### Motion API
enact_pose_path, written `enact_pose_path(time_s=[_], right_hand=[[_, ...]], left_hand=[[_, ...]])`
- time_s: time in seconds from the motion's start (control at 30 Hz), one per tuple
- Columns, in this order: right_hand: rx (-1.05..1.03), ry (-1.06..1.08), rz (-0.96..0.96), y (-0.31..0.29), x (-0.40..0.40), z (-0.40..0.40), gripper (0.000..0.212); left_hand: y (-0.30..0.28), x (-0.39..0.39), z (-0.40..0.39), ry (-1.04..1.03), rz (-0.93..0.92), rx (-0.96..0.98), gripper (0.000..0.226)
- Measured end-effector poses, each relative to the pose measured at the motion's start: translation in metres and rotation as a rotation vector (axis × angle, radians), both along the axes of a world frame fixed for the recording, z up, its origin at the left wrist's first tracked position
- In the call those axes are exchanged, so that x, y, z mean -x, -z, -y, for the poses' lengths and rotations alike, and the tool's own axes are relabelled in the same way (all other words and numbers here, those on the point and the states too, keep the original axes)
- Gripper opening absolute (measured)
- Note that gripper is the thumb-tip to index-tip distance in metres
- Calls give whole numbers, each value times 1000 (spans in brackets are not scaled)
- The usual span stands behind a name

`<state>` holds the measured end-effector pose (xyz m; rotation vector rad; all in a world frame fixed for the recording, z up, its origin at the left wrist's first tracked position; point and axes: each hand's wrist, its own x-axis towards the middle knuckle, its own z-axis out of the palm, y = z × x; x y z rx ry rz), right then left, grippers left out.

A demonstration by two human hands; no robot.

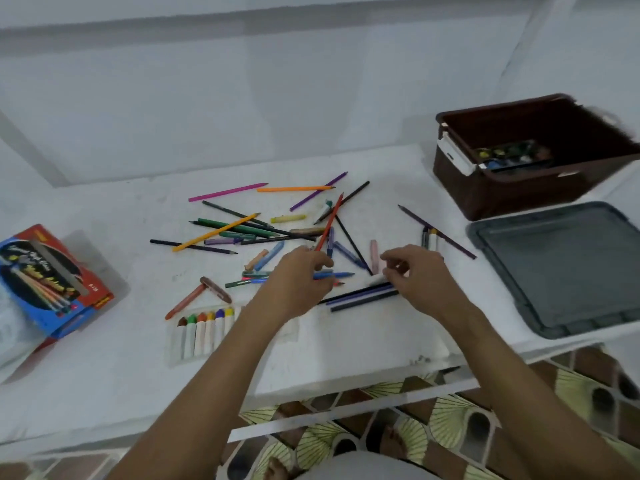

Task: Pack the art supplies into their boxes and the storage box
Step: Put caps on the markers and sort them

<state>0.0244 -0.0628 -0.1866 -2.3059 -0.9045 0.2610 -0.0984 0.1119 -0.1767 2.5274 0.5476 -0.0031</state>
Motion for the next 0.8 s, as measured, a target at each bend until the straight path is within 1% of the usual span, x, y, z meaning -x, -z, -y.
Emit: enact_pose_path(time_s=[0.2, 0.33, 0.53, 0.7, 0.8], right_hand=[[72, 223, 52, 4, -45, 34, 26], [94, 336, 26, 8, -59, 46, 29], [101, 362, -32, 11, -63, 46, 31], [84, 389, -94, 14, -64, 46, 28], [79, 397, -95, 12, -61, 47, 24]], left_hand=[[-2, -44, 29, 146, 30, -1, 25], [0, -61, 47, 171, -18, 19, 30], [5, -69, 54, 176, -122, -26, 33], [5, -72, 59, 202, -159, -77, 30], [6, -74, 62, 202, -172, -89, 29]])
